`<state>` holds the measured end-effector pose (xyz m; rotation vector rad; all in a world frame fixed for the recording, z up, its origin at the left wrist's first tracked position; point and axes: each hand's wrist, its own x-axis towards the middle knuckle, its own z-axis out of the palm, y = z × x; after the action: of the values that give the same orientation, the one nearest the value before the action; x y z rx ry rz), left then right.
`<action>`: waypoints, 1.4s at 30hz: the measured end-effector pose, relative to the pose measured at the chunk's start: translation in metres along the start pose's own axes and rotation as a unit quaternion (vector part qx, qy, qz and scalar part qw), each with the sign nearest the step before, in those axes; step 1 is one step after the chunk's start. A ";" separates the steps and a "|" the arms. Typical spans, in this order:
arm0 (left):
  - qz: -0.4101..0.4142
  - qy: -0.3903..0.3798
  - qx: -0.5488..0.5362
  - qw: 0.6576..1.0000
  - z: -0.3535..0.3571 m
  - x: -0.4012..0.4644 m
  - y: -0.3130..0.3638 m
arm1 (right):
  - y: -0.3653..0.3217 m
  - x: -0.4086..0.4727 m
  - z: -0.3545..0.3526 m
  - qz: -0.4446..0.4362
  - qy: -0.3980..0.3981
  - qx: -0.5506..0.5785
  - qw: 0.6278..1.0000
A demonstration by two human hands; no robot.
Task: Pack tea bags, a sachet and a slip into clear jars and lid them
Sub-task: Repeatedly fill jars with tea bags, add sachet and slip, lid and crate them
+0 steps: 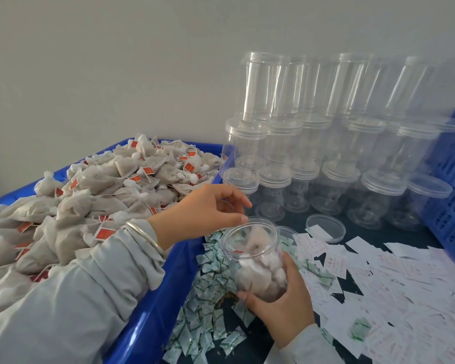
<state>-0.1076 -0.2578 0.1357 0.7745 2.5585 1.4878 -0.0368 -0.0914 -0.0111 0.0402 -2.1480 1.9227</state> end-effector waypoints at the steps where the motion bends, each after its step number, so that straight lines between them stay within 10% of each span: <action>1: 0.002 0.011 0.008 1.000 -0.001 0.001 -0.001 | 0.000 0.000 0.000 -0.001 0.010 -0.003 1.000; 14: -0.016 0.003 0.210 0.977 0.004 0.006 -0.015 | -0.015 0.004 -0.017 -0.046 0.147 0.024 0.988; 28: -0.100 -0.327 0.589 0.732 0.049 0.021 -0.030 | -0.008 0.002 -0.010 -0.026 0.129 -0.001 0.991; 42: -0.027 -0.223 0.496 0.839 0.049 0.026 -0.037 | -0.012 0.003 -0.017 -0.018 0.122 -0.009 0.992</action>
<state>-0.1288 -0.2216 0.0842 0.9363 2.7645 -0.1879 -0.0344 -0.0763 0.0031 -0.1525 -1.9893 1.7852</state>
